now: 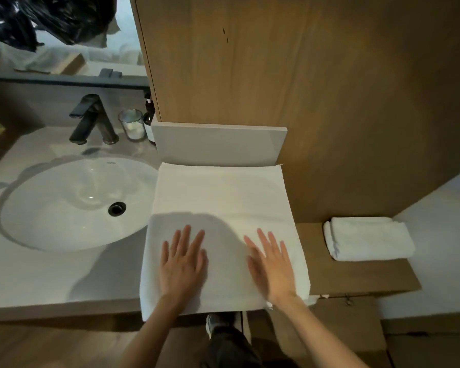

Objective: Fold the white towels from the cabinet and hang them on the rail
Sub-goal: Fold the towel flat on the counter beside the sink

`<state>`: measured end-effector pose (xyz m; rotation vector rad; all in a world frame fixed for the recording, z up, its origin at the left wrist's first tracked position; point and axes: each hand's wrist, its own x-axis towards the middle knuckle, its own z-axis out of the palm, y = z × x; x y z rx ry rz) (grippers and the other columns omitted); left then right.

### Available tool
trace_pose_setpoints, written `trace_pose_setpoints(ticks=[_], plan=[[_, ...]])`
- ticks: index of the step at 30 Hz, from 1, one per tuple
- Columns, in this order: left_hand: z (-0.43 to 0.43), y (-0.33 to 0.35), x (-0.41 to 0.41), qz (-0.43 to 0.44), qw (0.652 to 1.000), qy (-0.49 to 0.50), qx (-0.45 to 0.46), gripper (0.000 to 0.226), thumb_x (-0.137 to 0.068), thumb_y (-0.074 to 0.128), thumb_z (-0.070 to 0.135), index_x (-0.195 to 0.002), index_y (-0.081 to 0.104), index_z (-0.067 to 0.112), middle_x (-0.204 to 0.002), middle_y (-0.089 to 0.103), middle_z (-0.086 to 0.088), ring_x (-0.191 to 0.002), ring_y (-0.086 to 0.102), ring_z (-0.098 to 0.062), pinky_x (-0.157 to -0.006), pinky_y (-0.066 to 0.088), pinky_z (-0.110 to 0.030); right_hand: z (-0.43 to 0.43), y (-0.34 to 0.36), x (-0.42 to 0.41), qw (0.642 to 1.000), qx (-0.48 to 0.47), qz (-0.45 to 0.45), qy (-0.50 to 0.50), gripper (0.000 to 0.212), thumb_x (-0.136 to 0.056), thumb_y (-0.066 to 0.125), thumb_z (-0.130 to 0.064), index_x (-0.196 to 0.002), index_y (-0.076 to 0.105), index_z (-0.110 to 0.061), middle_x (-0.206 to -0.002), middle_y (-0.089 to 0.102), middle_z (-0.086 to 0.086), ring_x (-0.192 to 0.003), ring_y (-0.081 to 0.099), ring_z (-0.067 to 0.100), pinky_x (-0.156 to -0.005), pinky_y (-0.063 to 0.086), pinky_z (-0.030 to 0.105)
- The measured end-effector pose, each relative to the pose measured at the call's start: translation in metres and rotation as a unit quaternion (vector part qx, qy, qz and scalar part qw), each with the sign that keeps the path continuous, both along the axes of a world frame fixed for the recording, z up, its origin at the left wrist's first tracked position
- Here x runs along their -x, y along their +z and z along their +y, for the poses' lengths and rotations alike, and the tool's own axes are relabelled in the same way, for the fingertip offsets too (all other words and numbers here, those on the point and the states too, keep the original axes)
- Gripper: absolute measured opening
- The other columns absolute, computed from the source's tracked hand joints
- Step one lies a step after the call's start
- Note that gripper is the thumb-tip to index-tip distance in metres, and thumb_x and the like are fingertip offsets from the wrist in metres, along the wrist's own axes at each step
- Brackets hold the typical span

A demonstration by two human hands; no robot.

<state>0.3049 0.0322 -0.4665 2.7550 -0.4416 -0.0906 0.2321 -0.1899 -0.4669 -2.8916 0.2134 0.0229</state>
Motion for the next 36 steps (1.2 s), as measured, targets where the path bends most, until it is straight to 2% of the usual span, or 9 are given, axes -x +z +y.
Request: trace_pose_setpoints(ticks=[2,4,6,8,11,15,20,28,36], plan=[[0.016,0.002,-0.001,-0.006,1.0,0.0,0.007,0.057,-0.095,0.008,0.053,-0.151,0.014,0.041,-0.161,0.002,0.007,-0.148,-0.007,-0.013,-0.121,0.0,-0.041,-0.021,0.004,0.016,0.999,0.003,0.023,-0.038,0.049,-0.098,0.005,-0.056,-0.145,-0.012,-0.057,-0.16,-0.017,-0.014,-0.148,-0.018,0.015,-0.121,0.007,0.044],[0.032,0.003,0.0,-0.01,1.0,-0.012,0.009,0.057,-0.096,0.008,0.053,-0.151,0.013,0.039,-0.161,0.001,0.005,-0.148,-0.008,-0.012,-0.121,0.0,-0.039,-0.035,0.011,0.03,0.989,-0.089,0.038,-0.115,0.048,-0.098,0.011,-0.058,-0.143,-0.005,-0.061,-0.158,-0.016,-0.022,-0.149,0.013,0.014,-0.105,0.044,0.04],[0.043,0.002,0.001,-0.009,1.0,-0.023,0.001,0.059,-0.095,0.005,0.055,-0.151,0.009,0.037,-0.161,-0.005,0.005,-0.147,-0.014,-0.011,-0.12,-0.006,-0.034,-0.044,0.019,0.039,0.97,-0.18,0.062,-0.151,0.048,-0.098,0.019,-0.059,-0.14,-0.002,-0.067,-0.161,0.0,-0.018,-0.095,0.065,0.008,-0.068,0.056,0.031],[0.047,0.001,0.0,-0.007,0.999,-0.034,-0.011,0.062,-0.094,0.0,0.056,-0.152,0.005,0.036,-0.161,-0.009,0.003,-0.146,-0.017,-0.011,-0.118,-0.01,-0.032,-0.048,0.024,0.04,0.962,-0.21,0.083,-0.154,0.048,-0.098,0.02,-0.059,-0.139,-0.004,-0.068,-0.157,0.018,-0.013,-0.071,0.065,0.011,-0.065,0.055,0.034],[0.048,-0.001,-0.003,-0.018,0.999,-0.038,-0.023,0.062,-0.096,0.002,0.053,-0.153,0.012,0.031,-0.162,0.003,-0.003,-0.148,-0.006,-0.019,-0.12,0.0,-0.04,-0.043,0.022,0.037,0.977,-0.105,0.094,-0.163,0.051,-0.1,0.016,-0.054,-0.146,-0.005,-0.055,-0.162,-0.005,-0.006,-0.147,0.018,0.028,-0.113,0.03,0.052],[0.047,-0.004,0.009,-0.037,0.998,-0.044,-0.034,0.06,-0.098,0.017,0.049,-0.153,0.014,0.026,-0.161,0.004,-0.006,-0.148,0.0,-0.024,-0.119,0.008,-0.049,-0.002,0.032,0.038,0.996,-0.014,0.059,-0.065,0.055,-0.098,0.008,-0.051,-0.152,-0.001,-0.044,-0.16,-0.019,-0.005,-0.146,-0.022,0.025,-0.118,-0.01,0.05],[0.053,-0.007,0.036,-0.044,0.998,-0.048,-0.028,0.054,-0.099,0.021,0.047,-0.149,0.028,0.029,-0.156,0.026,-0.006,-0.145,0.02,-0.028,-0.116,0.022,-0.05,0.04,0.021,0.044,0.996,-0.004,0.091,0.015,0.066,-0.085,-0.012,-0.062,-0.149,0.001,-0.051,-0.159,-0.017,-0.009,-0.145,-0.022,0.027,-0.118,-0.011,0.052],[0.069,0.003,0.051,-0.126,0.989,-0.075,-0.018,0.053,-0.099,0.014,0.049,-0.122,0.054,0.023,-0.125,0.051,-0.005,-0.102,0.047,-0.021,-0.08,0.05,-0.04,0.029,0.037,0.044,0.994,-0.054,0.09,-0.006,0.04,-0.103,0.023,-0.045,-0.141,0.036,-0.043,-0.161,0.012,-0.011,-0.15,-0.003,0.021,-0.12,-0.002,0.049],[0.047,0.004,0.096,-0.136,0.967,-0.203,-0.077,0.016,-0.064,0.078,0.043,-0.067,0.07,0.029,-0.09,0.063,0.005,-0.082,0.058,-0.016,-0.069,0.051,-0.034,0.023,0.042,0.024,0.983,-0.095,0.107,-0.119,0.047,-0.102,0.031,-0.036,-0.148,0.022,-0.037,-0.157,0.02,-0.01,-0.147,0.007,0.038,-0.113,0.001,0.063]])
